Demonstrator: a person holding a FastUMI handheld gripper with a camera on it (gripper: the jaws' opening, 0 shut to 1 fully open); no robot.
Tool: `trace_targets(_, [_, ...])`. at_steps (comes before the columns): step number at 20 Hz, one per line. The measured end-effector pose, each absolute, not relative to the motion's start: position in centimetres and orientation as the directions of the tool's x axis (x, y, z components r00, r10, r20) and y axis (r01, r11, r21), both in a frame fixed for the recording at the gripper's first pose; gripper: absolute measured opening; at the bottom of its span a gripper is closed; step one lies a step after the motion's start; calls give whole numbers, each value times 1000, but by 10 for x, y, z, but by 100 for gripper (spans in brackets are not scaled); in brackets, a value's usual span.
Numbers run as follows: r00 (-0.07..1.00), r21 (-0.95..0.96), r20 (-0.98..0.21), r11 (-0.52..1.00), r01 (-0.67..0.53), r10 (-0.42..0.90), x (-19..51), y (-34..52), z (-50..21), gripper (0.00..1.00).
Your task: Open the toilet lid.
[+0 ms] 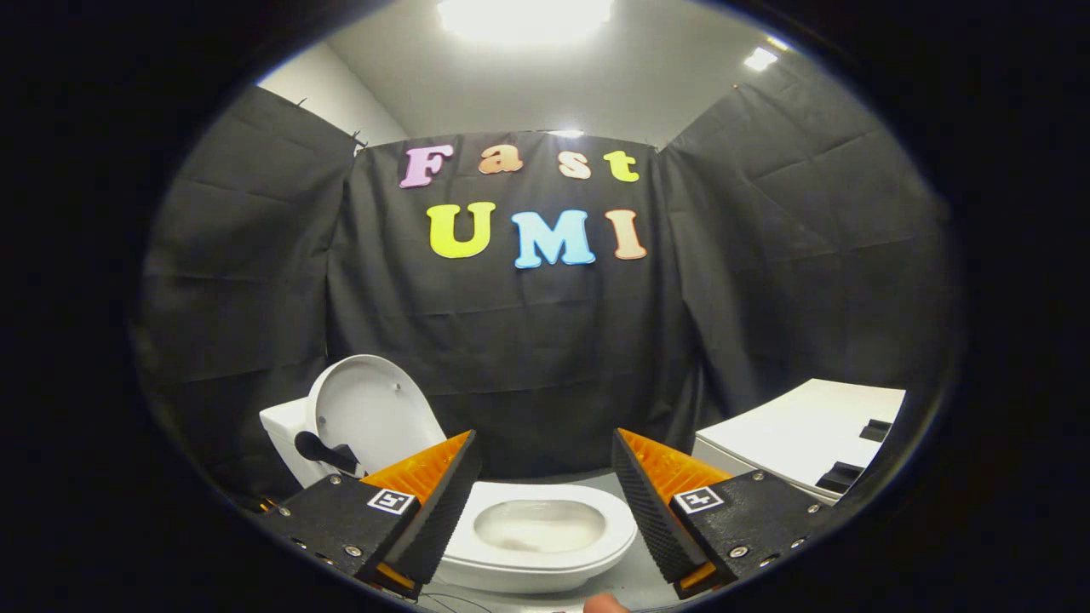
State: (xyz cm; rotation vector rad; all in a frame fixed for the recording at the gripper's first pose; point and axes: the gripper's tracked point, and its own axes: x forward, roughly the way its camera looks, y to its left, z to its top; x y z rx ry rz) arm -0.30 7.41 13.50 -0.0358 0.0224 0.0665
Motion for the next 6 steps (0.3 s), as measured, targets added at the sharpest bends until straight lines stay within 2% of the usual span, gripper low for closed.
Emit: trace_targets(6, [999, -11, -30, 1000, -24, 24, -12, 21, 130, 94])
